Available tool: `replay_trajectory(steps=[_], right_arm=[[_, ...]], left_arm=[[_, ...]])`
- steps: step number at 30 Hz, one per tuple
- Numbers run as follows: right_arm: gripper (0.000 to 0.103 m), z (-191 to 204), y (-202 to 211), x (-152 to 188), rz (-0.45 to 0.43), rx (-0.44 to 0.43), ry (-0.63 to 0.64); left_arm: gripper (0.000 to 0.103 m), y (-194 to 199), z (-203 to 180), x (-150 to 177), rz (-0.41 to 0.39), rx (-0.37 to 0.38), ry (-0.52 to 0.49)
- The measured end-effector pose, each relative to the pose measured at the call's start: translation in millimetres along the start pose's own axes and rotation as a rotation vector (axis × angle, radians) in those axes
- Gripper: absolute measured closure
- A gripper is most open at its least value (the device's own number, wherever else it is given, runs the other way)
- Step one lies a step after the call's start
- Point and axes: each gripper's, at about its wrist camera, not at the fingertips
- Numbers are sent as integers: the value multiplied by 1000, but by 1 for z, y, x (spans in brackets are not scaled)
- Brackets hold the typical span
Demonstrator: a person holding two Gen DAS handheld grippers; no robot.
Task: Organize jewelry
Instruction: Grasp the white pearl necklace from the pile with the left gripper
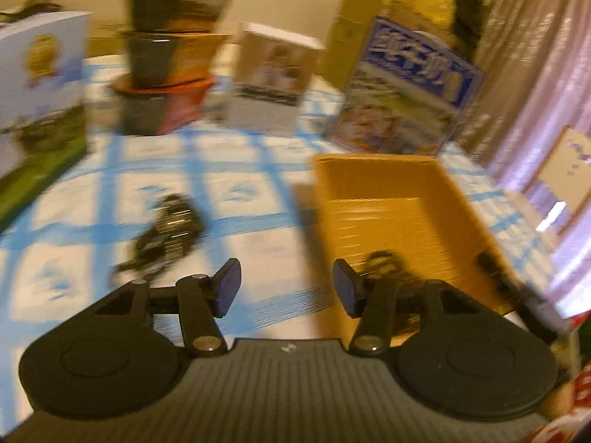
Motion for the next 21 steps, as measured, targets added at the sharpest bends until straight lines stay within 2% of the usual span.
replay_trajectory(steps=[6, 14, 19, 21], right_arm=[[97, 4, -5, -3, -2, 11, 22], [98, 10, -19, -9, 24, 12, 41], [97, 10, -27, -12, 35, 13, 12], [97, 12, -29, -13, 35, 21, 17]], left_arm=[[52, 16, 39, 27, 34, -133, 7], [53, 18, 59, 43, 38, -193, 15], [58, 11, 49, 41, 27, -213, -80], [63, 5, 43, 39, 21, -227, -135]])
Point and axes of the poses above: each gripper's, at about its wrist camera, not at the fingertips, and y roughly against the way its jaws point, z to its left, x to its underside, and after that the axes turned 5 degrees about z, right-handed
